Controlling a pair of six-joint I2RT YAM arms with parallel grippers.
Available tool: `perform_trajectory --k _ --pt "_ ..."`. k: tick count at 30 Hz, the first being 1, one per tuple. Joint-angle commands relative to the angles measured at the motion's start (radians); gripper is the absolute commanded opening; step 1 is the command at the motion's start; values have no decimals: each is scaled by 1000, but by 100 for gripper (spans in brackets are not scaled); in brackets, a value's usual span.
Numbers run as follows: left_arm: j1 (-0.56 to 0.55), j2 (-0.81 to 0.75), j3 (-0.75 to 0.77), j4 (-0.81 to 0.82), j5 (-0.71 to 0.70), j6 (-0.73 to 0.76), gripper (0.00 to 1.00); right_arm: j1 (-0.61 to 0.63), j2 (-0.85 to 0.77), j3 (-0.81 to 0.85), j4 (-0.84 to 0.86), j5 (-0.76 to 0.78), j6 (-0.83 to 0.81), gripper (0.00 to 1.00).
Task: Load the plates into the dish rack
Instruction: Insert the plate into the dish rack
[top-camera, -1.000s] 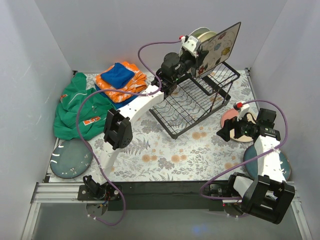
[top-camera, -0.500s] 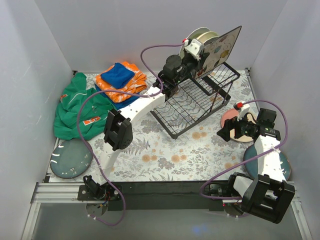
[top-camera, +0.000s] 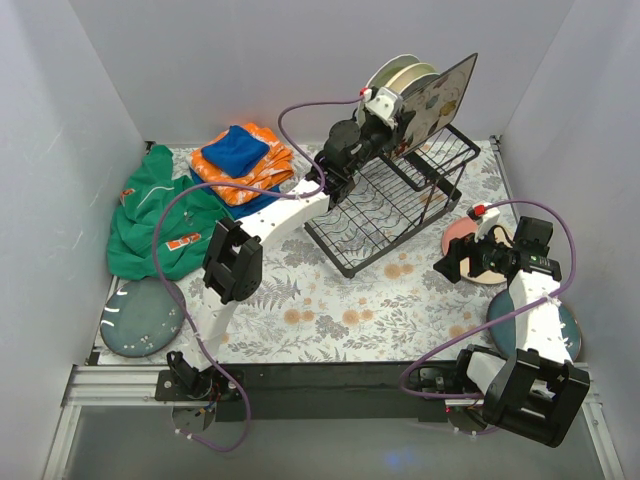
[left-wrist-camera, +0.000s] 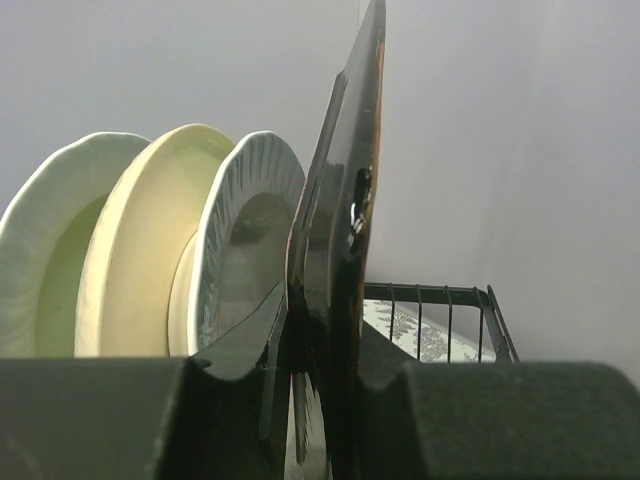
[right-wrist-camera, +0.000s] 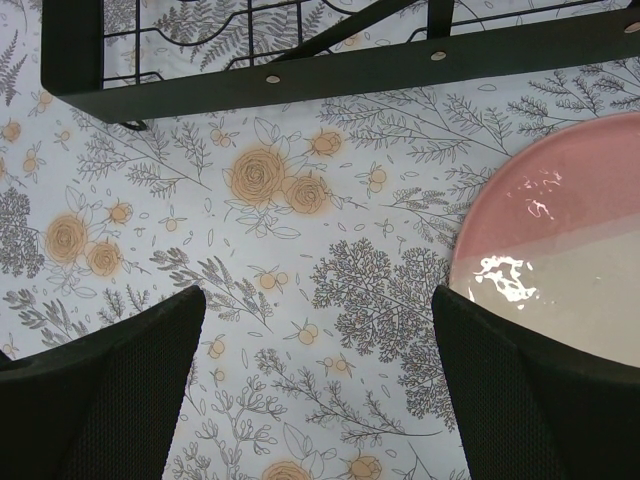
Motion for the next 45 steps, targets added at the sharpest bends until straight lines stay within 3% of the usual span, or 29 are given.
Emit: perform_trajectory --k 1,8,24,28,29,32,38,45 --pt "0 -196 3 143 -45 -9 11 -6 2 -4 28 -32 -10 98" --pt "0 -202 -15 152 -77 -12 34 -8 1 -4 28 -32 -10 98" --pt "0 -258 -49 151 -108 -21 43 -10 2 -3 28 -34 -11 98" --pt "0 -329 -90 102 -114 -35 57 -14 -4 -4 28 -34 -11 98" --pt "0 -347 -125 92 -113 -44 62 -16 -7 -4 30 -31 -13 98" --pt "2 -453 -243 43 -119 -70 67 -19 -10 2 21 -6 -38 99" --pt "7 -731 -509 -101 -140 -170 69 -20 13 74 -96 139 -201 99" --pt "10 -1042 -843 -378 -128 -420 69 -20 31 149 -252 398 -442 98"
